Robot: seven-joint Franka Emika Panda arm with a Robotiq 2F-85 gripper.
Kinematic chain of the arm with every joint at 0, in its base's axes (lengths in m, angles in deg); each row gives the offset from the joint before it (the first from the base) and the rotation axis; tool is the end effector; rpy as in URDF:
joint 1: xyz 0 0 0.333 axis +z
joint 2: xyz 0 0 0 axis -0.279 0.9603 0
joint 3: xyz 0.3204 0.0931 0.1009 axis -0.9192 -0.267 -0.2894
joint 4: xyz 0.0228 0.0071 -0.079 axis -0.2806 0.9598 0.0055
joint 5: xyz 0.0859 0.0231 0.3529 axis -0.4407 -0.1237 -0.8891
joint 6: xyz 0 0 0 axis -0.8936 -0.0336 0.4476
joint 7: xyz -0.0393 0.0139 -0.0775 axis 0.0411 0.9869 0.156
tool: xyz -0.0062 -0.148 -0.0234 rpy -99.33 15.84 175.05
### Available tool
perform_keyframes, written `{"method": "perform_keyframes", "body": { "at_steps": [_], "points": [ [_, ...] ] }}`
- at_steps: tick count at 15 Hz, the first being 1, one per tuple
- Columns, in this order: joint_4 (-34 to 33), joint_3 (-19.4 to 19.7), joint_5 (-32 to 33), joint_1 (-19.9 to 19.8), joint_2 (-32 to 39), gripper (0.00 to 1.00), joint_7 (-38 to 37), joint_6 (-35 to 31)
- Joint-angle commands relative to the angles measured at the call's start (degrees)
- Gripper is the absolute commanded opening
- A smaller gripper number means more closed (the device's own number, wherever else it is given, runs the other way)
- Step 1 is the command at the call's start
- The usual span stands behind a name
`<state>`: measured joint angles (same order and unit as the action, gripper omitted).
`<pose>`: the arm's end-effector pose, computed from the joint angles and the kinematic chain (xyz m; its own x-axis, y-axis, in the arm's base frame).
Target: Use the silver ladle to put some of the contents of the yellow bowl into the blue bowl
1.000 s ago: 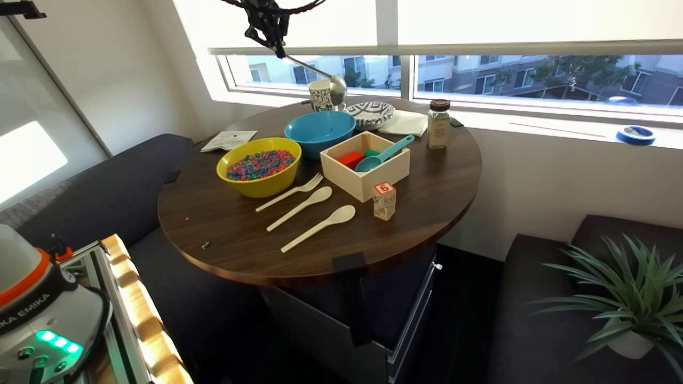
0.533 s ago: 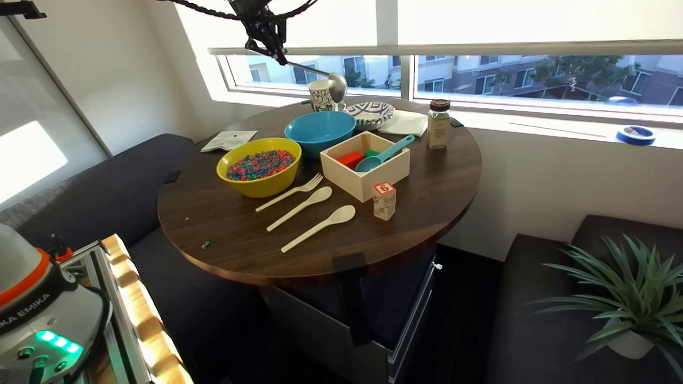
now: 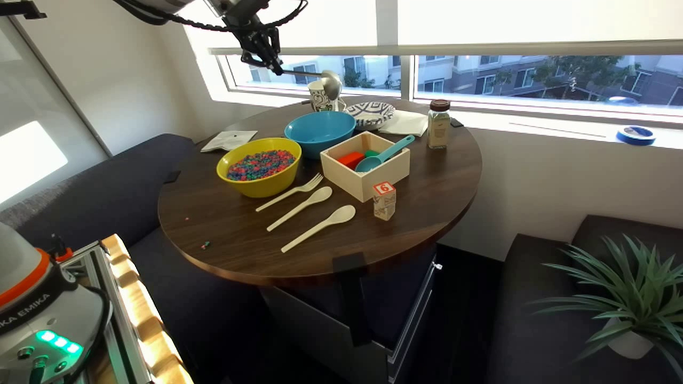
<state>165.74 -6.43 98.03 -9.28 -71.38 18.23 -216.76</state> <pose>0.5612 0.1288 0.4569 -0.0251 0.9902 -0.1371 0.9054 0.0806 0.4168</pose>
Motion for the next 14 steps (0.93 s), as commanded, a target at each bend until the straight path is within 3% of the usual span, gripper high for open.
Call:
{"method": "perform_keyframes", "body": {
  "at_steps": [1, 4, 8, 14],
  "points": [
    [2.2, -0.5, 1.6, 0.3, -1.6, 0.01, -2.1, -0.9],
    [1.1, -1.2, -4.9, 0.6, -3.1, 0.01, 0.1, 4.0],
    [-1.2, -1.3, -22.7, 1.5, -8.1, 0.01, 6.8, 15.0],
    [-4.7, 4.7, -44.8, 1.3, -13.9, 0.01, 16.1, 32.8]
  ]
}}
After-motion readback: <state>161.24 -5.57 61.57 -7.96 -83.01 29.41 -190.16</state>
